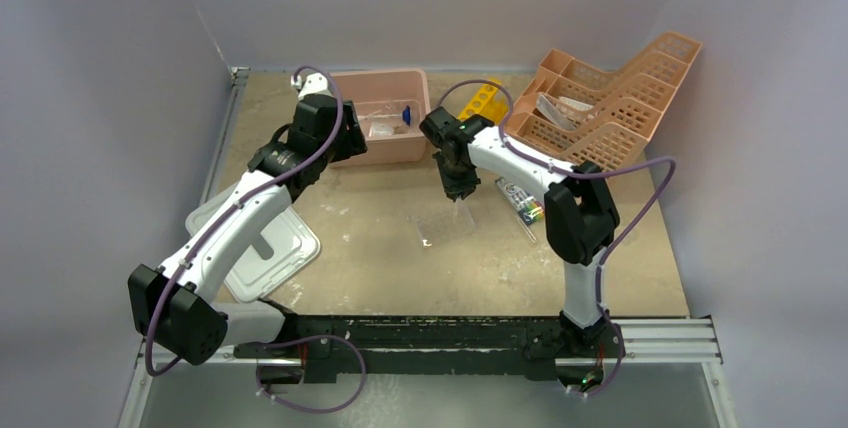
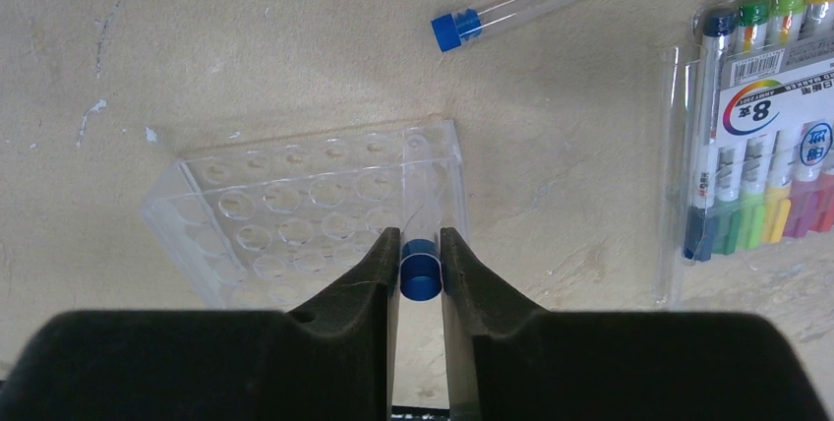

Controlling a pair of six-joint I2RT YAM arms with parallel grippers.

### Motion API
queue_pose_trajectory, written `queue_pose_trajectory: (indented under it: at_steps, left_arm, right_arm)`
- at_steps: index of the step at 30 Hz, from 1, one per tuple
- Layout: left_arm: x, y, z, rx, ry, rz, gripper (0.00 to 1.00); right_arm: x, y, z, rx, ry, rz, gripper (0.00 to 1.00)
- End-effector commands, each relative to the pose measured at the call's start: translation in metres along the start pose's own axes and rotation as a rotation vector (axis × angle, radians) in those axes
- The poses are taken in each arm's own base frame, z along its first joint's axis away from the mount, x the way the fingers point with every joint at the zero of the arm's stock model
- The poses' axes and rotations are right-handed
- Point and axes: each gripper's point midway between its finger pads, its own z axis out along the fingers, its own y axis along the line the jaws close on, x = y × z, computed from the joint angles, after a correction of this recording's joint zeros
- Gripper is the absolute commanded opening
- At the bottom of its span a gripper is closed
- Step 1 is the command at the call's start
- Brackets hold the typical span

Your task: Organize the chemistry lab equipment

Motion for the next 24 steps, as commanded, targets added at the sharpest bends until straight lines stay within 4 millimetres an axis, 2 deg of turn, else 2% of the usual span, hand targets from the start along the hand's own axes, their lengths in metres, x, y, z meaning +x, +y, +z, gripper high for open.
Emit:
queue_pose_trajectory:
  at_steps: [1, 4, 8, 12, 16, 19, 22, 24]
  left_arm:
    - [-0.02, -0.008, -0.006, 0.025, -0.048, -0.002, 0.62]
    - [-0.021, -0.007, -0.006, 0.022, -0.052, 0.001, 0.62]
    - [-0.023, -0.008, -0.006, 0.02, -0.058, 0.002, 0.62]
    - [-0.025, -0.007, -0.007, 0.017, -0.065, 0.001, 0.62]
    - [-0.028, -0.006, -0.01, 0.013, -0.075, 0.001, 0.63]
    - [-0.03, -0.005, -0.012, 0.013, -0.083, 0.0, 0.63]
    - [-0.033, -0.006, -0.015, 0.019, -0.092, -0.003, 0.63]
    - [-0.034, -0.007, -0.016, 0.026, -0.095, -0.007, 0.62]
  right_arm:
    - [-0.003, 0.003, -0.002, 0.006, 0.01, 0.017, 0.26]
    - [-0.008, 0.011, -0.011, -0.043, -0.011, 0.028, 0.34]
    - [-0.023, 0.026, -0.037, -0.145, -0.074, 0.049, 0.53]
    - [-0.038, 0.023, -0.059, -0.161, -0.143, 0.083, 0.61]
    - [-0.054, -0.002, -0.08, -0.067, -0.244, 0.192, 0.61]
    - [-0.065, -0.028, -0.092, -0.023, -0.339, 0.327, 0.55]
    - [-0.067, -0.051, -0.088, 0.005, -0.364, 0.462, 0.5]
    - [-0.066, -0.063, -0.079, 0.034, -0.356, 0.529, 0.46]
